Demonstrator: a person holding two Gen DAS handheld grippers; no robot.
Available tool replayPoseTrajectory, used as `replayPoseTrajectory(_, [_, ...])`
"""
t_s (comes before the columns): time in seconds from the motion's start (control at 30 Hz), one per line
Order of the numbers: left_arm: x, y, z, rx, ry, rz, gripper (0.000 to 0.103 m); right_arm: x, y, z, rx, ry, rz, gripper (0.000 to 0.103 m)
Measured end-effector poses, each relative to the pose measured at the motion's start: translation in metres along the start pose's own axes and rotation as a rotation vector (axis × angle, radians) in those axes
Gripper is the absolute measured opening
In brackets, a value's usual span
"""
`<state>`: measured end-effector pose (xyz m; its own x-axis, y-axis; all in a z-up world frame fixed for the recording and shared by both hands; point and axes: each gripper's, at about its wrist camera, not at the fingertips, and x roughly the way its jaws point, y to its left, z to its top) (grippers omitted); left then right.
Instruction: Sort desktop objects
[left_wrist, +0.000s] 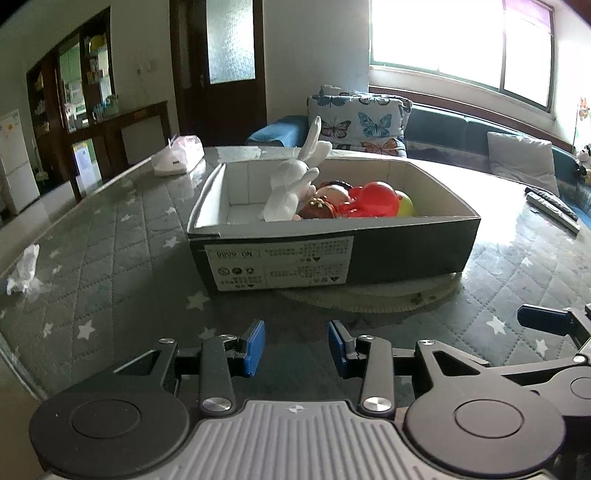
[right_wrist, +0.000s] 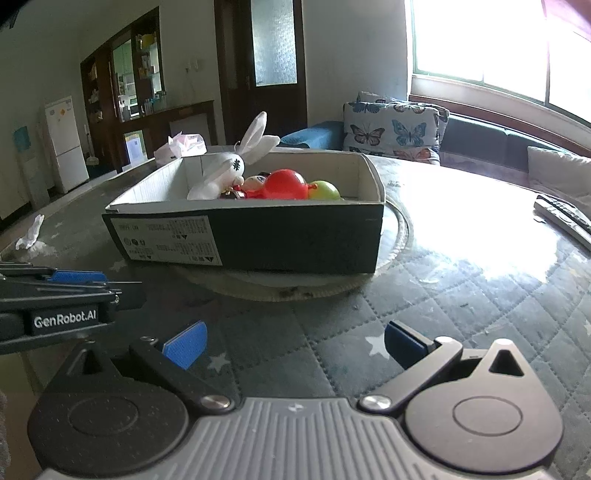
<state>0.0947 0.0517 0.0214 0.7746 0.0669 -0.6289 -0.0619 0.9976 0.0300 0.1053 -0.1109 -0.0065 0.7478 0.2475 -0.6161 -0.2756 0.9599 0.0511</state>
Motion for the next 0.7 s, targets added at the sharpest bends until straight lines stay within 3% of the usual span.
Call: replayPoseTrajectory(0.7, [0.008,0.004,0.008,-0.019,-0.017,-0.001,0.040,0.011,0.002,0.011,0.007,0.001,-0.002,0.103])
